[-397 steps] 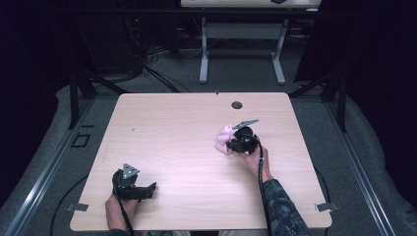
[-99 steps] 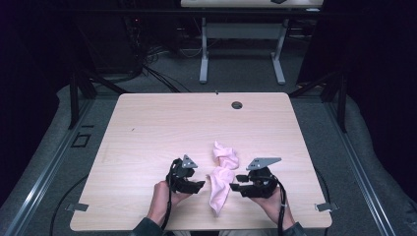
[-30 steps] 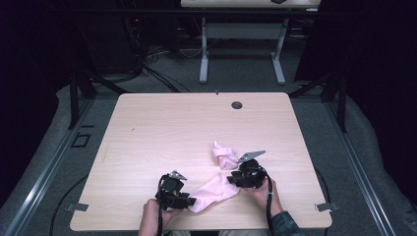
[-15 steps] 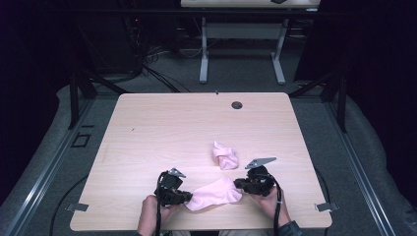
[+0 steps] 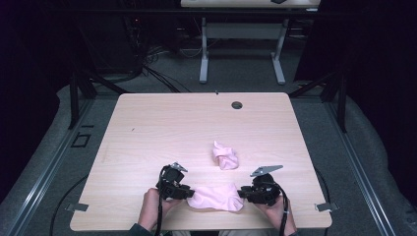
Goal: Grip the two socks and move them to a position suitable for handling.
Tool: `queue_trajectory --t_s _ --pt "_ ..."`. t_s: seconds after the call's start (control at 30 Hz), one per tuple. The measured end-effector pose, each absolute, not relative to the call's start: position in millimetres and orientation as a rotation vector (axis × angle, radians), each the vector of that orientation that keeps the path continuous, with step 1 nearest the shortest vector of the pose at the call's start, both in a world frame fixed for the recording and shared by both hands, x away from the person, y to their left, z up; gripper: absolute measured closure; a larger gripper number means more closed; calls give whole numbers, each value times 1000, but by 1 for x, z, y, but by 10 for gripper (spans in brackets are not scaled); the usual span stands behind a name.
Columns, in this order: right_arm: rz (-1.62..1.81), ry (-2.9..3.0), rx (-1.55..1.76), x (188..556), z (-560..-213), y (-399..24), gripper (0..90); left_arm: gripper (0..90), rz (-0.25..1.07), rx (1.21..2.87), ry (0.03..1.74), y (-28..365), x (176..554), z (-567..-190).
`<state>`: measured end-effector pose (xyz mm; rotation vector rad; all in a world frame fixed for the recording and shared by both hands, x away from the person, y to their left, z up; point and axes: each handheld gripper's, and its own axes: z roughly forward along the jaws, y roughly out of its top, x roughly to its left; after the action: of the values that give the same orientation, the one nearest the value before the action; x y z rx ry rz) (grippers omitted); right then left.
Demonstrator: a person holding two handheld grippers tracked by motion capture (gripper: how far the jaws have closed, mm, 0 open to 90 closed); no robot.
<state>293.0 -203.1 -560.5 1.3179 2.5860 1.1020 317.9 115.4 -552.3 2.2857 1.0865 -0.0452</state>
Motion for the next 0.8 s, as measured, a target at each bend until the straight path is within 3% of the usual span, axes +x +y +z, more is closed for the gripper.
queue_trajectory --t_s 0.13,0.3,0.67,0.8 --pt "1178 2509 1357 303 -553 -214 563 449 17 2243 1082 118 326 -538" --pt "1217 2439 1368 323 -545 -218 493 337 79 2233 1045 106 349 -527" --pt "1147 2409 1424 376 -556 -196 485 311 87 2277 996 63 409 -539" --pt "1154 2395 1456 384 -563 -193 536 331 75 2281 995 52 421 -544"
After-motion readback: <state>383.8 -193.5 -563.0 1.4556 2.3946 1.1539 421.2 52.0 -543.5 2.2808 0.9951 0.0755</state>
